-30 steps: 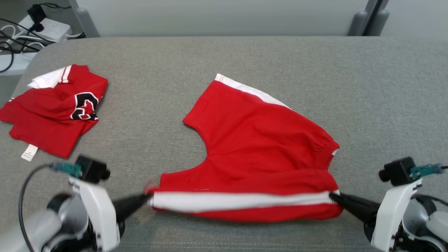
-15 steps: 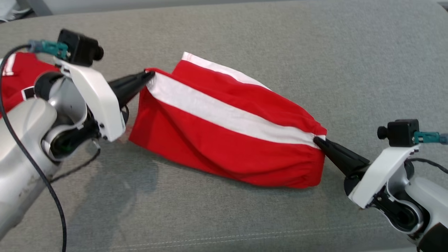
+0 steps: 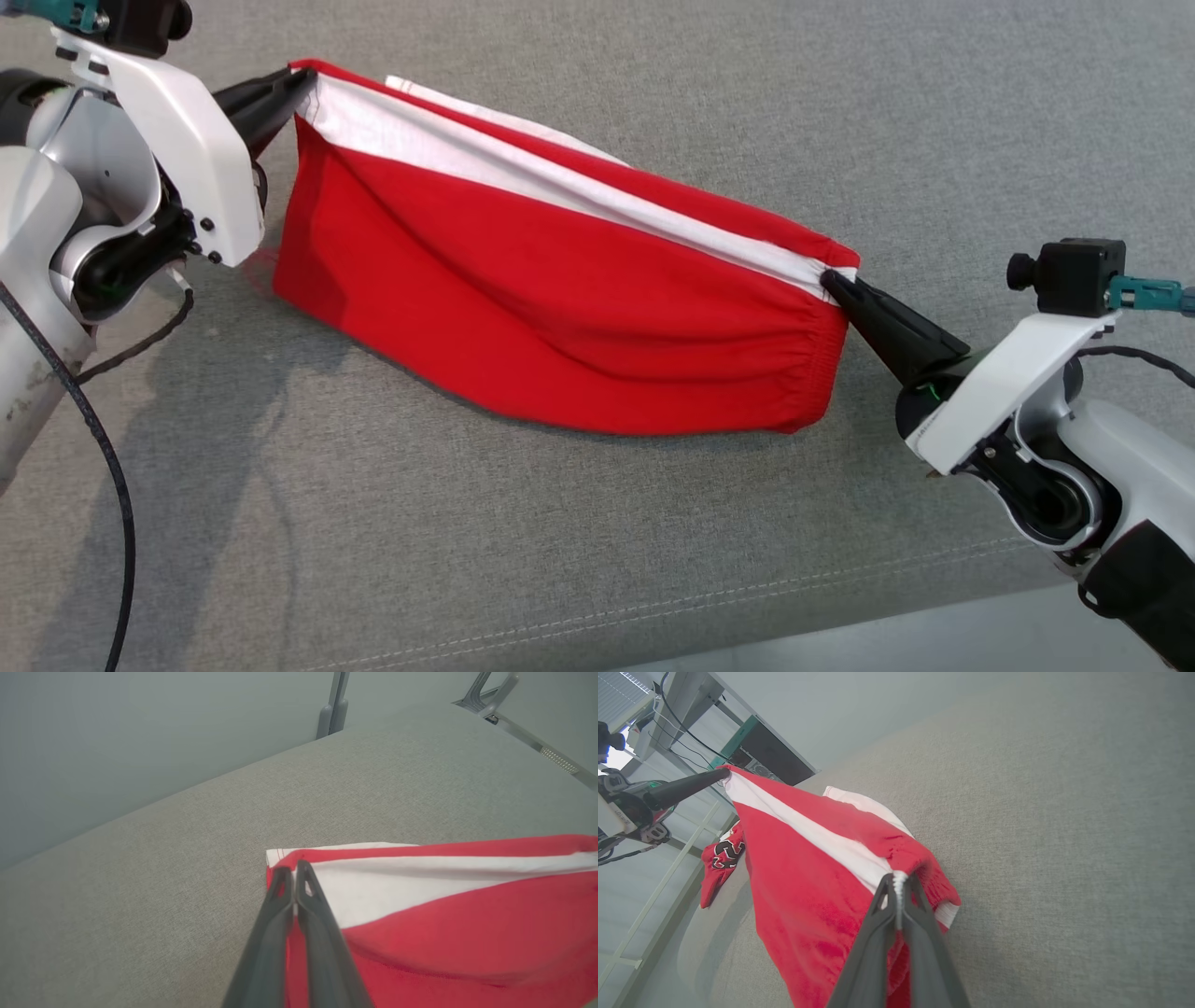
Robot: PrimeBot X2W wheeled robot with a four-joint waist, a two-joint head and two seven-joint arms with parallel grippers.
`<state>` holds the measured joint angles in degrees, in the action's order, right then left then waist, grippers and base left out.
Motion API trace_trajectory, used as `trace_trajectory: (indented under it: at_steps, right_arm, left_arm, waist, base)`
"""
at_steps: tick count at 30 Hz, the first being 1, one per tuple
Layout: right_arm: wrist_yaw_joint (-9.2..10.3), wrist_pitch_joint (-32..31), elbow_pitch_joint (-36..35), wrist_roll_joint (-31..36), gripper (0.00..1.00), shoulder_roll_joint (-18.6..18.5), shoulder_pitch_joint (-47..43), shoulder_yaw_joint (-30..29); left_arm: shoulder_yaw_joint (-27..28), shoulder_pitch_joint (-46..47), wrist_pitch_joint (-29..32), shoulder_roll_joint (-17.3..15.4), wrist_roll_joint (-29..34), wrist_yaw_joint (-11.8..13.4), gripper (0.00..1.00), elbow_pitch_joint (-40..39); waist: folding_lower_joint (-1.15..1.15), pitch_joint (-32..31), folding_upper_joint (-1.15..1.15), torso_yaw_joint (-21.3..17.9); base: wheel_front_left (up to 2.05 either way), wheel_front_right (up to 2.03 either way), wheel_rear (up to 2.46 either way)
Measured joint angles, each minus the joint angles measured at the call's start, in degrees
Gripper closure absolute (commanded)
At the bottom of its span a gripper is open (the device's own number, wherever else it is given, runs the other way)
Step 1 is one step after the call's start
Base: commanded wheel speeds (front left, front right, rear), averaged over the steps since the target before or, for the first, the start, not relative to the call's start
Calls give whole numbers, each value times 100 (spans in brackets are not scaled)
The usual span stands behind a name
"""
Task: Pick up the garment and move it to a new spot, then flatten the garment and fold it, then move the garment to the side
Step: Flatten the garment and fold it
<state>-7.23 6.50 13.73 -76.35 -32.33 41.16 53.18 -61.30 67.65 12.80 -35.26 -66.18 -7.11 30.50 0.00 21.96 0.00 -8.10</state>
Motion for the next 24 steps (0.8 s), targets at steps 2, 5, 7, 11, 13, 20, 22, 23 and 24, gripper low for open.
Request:
trace_trajectory:
  at_steps: [2,5,7,11,13,20,22,23,24]
  right_arm:
    - [0,56,12,-46,100,27,99,66]
    - [0,122,16,-57,100,137,234,152]
    - [0,205,18,-91,100,202,344,227]
    - [0,331,45,-108,100,308,545,331]
    - [0,370,83,-147,100,335,618,387]
    - [0,487,233,-300,100,423,779,627]
    - [0,523,236,-339,100,461,814,681]
    - [0,524,235,-354,100,483,825,706]
    - [0,531,235,-383,100,498,843,738]
  left_arm:
    - [-102,121,-43,5,13,-26,100,48]
    - [-254,279,-108,22,15,-38,100,153]
    - [-321,375,-181,22,15,-38,100,197]
    - [-527,614,-275,48,22,-38,100,260]
    - [-615,729,-291,63,22,-38,100,322]
    - [-867,972,-381,112,0,-38,100,576]
    - [-946,1029,-388,137,-40,-38,100,635]
    - [-977,1036,-412,146,-46,-38,100,667]
    - [-1022,1036,-435,149,-46,-38,100,686]
  waist:
    - [0,74,0,-36]
    - [0,171,0,-85]
    - [0,225,0,-123]
    - [0,324,0,-198]
    - [0,368,0,-235]
    - [0,491,0,-369]
    - [0,531,0,-403]
    - [0,545,0,-420]
    - [0,558,0,-437]
  base:
    - [0,0,0]
    - [0,0,0]
    - [0,0,0]
    - [0,0,0]
    - [0,0,0]
    - [0,0,0]
    - [0,0,0]
    - [0,0,0]
    - [0,0,0]
